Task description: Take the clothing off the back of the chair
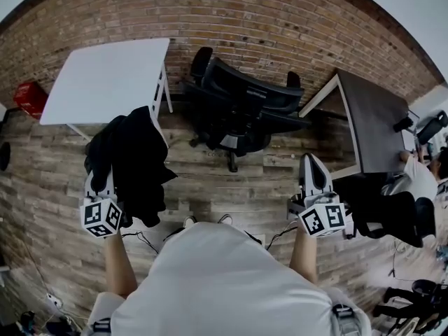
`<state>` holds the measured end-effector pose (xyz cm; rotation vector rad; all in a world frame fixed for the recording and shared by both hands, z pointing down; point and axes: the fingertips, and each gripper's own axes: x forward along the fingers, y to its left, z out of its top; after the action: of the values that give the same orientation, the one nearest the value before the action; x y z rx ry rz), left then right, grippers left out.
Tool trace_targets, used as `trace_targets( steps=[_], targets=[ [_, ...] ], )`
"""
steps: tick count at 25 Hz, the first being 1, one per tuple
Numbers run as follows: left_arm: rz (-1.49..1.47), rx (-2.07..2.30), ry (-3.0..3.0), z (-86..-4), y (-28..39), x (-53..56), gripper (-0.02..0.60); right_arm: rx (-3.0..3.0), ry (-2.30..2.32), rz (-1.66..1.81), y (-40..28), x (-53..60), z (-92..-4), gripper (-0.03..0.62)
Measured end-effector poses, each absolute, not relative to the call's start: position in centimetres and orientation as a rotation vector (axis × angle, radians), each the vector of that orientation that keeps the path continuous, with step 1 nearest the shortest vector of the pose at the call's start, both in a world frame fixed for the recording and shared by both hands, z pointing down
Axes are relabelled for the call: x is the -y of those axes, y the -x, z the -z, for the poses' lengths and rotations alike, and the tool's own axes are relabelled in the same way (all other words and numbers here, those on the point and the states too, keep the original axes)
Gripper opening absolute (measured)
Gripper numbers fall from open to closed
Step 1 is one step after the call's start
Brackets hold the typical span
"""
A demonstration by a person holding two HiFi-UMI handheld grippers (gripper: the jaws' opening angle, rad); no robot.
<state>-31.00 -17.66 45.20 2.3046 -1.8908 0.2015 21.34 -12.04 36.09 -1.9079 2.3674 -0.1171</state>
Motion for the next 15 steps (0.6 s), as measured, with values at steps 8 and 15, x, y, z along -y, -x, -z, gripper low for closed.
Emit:
trace_targets(
  steps=[8,15],
  targets=[
    [-0.136,1.853,-2.317,-44.3,30.4,18.0,0.087,-2.351,1.938,0.139,-21.2,10.8,-36.7,0.018],
    [-0.137,1.846,-2.34,-43.1,29.9,18.5,0.087,-2.309,1.98,0.147,-22.4,9.8,-36.8,0.018]
  ],
)
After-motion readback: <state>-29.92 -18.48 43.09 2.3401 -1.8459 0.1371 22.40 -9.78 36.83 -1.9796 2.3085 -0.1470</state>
